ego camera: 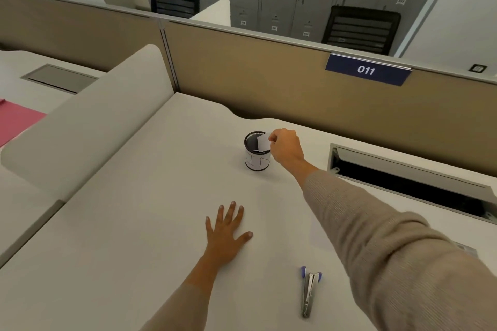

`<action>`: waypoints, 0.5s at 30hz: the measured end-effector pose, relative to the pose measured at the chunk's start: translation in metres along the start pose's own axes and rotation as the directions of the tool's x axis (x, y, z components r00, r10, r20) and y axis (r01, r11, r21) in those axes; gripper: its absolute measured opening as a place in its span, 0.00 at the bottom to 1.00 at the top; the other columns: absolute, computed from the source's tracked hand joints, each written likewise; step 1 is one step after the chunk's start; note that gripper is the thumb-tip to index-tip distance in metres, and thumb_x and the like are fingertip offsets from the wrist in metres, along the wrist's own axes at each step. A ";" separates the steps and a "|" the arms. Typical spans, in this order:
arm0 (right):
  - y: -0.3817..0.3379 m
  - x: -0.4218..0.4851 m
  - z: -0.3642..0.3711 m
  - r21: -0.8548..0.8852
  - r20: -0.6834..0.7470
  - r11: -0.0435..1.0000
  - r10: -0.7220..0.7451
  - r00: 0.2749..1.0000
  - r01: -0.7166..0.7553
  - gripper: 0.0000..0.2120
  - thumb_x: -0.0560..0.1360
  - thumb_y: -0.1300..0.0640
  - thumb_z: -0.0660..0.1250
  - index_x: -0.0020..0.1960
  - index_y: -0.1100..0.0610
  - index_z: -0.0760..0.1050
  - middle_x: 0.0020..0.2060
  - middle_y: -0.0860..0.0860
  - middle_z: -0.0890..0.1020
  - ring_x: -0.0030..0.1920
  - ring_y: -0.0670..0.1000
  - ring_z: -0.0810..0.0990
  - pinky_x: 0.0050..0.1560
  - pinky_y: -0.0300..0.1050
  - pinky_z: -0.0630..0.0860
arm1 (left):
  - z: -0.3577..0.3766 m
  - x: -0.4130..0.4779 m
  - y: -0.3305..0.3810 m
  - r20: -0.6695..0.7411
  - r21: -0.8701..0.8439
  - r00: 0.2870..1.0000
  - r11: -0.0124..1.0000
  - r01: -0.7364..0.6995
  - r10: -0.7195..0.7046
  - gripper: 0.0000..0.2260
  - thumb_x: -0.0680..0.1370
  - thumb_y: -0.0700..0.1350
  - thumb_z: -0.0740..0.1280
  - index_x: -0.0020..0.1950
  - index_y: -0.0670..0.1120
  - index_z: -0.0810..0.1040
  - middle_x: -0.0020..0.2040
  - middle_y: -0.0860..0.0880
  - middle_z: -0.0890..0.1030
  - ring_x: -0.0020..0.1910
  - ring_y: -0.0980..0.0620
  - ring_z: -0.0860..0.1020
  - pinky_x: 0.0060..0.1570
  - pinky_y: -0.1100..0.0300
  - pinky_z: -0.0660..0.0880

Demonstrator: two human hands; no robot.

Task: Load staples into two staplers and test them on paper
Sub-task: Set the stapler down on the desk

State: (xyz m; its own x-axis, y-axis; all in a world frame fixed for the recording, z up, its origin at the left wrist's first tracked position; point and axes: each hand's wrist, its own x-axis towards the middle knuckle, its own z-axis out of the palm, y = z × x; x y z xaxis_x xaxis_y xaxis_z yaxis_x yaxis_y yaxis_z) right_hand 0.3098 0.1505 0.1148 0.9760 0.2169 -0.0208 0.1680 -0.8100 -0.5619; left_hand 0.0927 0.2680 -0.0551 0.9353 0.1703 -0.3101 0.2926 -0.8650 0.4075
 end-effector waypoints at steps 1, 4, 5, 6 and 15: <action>-0.001 0.001 0.001 -0.023 0.019 1.000 -0.012 1.000 0.013 0.13 0.74 0.70 0.63 0.54 0.59 0.81 0.53 0.58 0.82 0.52 0.58 0.81 0.52 0.52 0.81 | 0.001 0.000 0.000 0.001 -0.002 1.000 1.000 0.000 0.000 0.34 0.76 0.70 0.52 0.77 0.63 0.41 0.76 0.62 0.34 0.77 0.53 0.33 0.71 0.41 0.32; -0.002 0.001 0.000 -0.045 0.028 0.998 -0.033 0.999 0.035 0.10 0.75 0.67 0.66 0.52 0.59 0.82 0.51 0.57 0.83 0.50 0.58 0.81 0.51 0.50 0.80 | 0.001 0.001 -0.001 0.002 -0.008 1.000 1.000 -0.006 0.006 0.34 0.76 0.70 0.51 0.77 0.63 0.41 0.76 0.62 0.34 0.76 0.54 0.33 0.71 0.41 0.31; -0.002 0.001 0.000 -0.034 0.019 0.999 -0.037 0.999 0.038 0.09 0.75 0.66 0.66 0.52 0.59 0.83 0.52 0.57 0.83 0.50 0.58 0.81 0.51 0.50 0.80 | 0.001 0.001 -0.001 0.001 -0.014 1.000 1.000 -0.007 0.007 0.34 0.76 0.70 0.51 0.77 0.63 0.41 0.76 0.63 0.34 0.76 0.55 0.32 0.71 0.41 0.31; -0.001 0.000 -0.001 -0.024 0.012 0.999 -0.037 0.999 0.037 0.09 0.75 0.66 0.66 0.52 0.59 0.83 0.52 0.57 0.83 0.51 0.58 0.81 0.52 0.50 0.80 | 0.001 0.001 -0.001 0.001 -0.019 1.000 1.000 -0.008 0.008 0.34 0.76 0.70 0.52 0.77 0.63 0.41 0.76 0.63 0.33 0.76 0.56 0.32 0.71 0.42 0.31; 0.023 -0.022 -0.014 0.112 -0.027 0.993 -0.032 0.999 0.035 0.09 0.75 0.63 0.67 0.50 0.53 0.82 0.57 0.52 0.82 0.50 0.54 0.82 0.52 0.50 0.81 | -0.003 0.000 0.000 0.015 -0.039 1.000 0.999 -0.006 0.006 0.34 0.76 0.69 0.53 0.77 0.63 0.42 0.77 0.61 0.36 0.77 0.54 0.33 0.71 0.41 0.31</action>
State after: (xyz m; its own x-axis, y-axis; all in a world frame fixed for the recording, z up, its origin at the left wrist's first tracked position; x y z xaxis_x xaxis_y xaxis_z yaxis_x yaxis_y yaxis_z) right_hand 0.2937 0.1194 0.1141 0.9734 0.2283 0.0197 0.1857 -0.7355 -0.6516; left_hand 0.0935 0.2694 -0.0522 0.9341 0.1578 -0.3203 0.2949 -0.8467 0.4429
